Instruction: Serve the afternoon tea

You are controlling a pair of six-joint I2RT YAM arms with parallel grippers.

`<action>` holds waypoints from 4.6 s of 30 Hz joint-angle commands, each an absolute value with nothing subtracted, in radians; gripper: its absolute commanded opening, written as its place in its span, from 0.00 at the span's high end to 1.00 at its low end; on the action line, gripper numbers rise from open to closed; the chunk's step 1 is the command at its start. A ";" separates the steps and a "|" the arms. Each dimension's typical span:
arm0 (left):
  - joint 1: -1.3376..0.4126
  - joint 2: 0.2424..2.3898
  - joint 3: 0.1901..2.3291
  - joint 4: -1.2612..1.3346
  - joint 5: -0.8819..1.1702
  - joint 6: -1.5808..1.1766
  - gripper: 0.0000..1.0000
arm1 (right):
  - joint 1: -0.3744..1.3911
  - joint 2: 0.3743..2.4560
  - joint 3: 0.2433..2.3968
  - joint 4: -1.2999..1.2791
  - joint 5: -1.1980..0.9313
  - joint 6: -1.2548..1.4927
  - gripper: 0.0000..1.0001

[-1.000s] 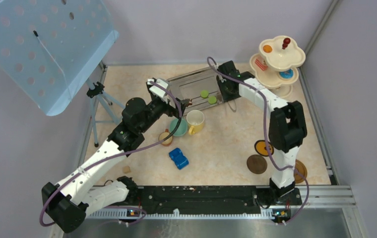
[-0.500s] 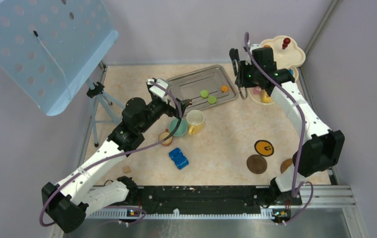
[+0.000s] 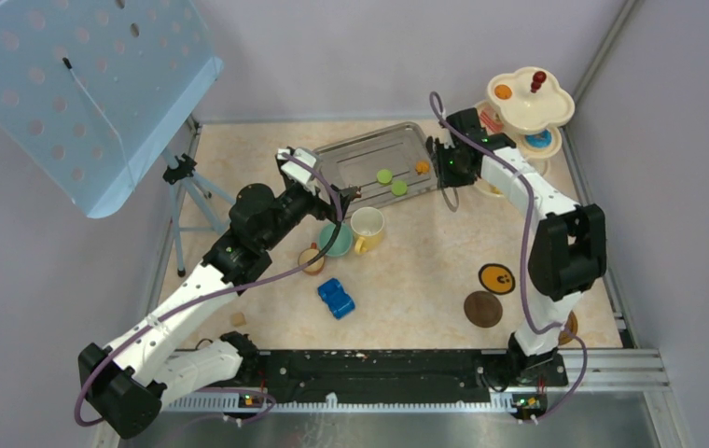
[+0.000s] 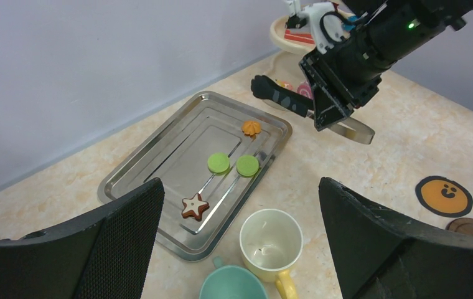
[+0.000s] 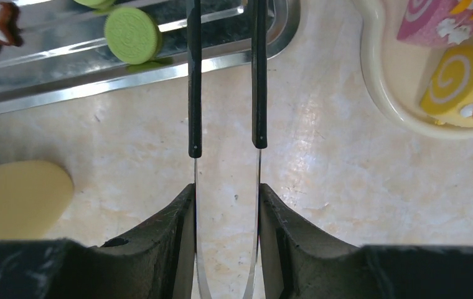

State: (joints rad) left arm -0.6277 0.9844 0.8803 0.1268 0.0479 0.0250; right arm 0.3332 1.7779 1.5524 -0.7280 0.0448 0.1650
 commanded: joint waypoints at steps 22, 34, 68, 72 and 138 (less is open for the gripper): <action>-0.630 0.962 0.882 0.167 0.050 0.018 0.01 | 0.368 2.058 1.810 -0.851 0.111 0.070 0.56; -0.631 0.963 0.883 0.167 0.051 0.018 0.01 | 0.416 2.137 1.878 -0.912 0.222 0.044 0.56; -0.630 0.954 0.883 0.167 0.050 0.020 0.01 | 0.454 2.098 1.902 -0.916 0.281 0.073 0.96; -0.631 0.955 0.882 0.167 0.048 0.020 0.01 | 0.450 2.059 1.869 -0.891 0.254 0.089 0.99; -0.643 0.967 0.883 0.167 0.060 0.010 0.01 | -0.095 1.529 1.781 -0.966 0.156 0.099 0.87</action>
State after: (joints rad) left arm -0.6384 0.9779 0.8799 0.1276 0.0696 0.0170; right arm -0.0883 1.5238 1.7027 -0.9878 0.1810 0.1223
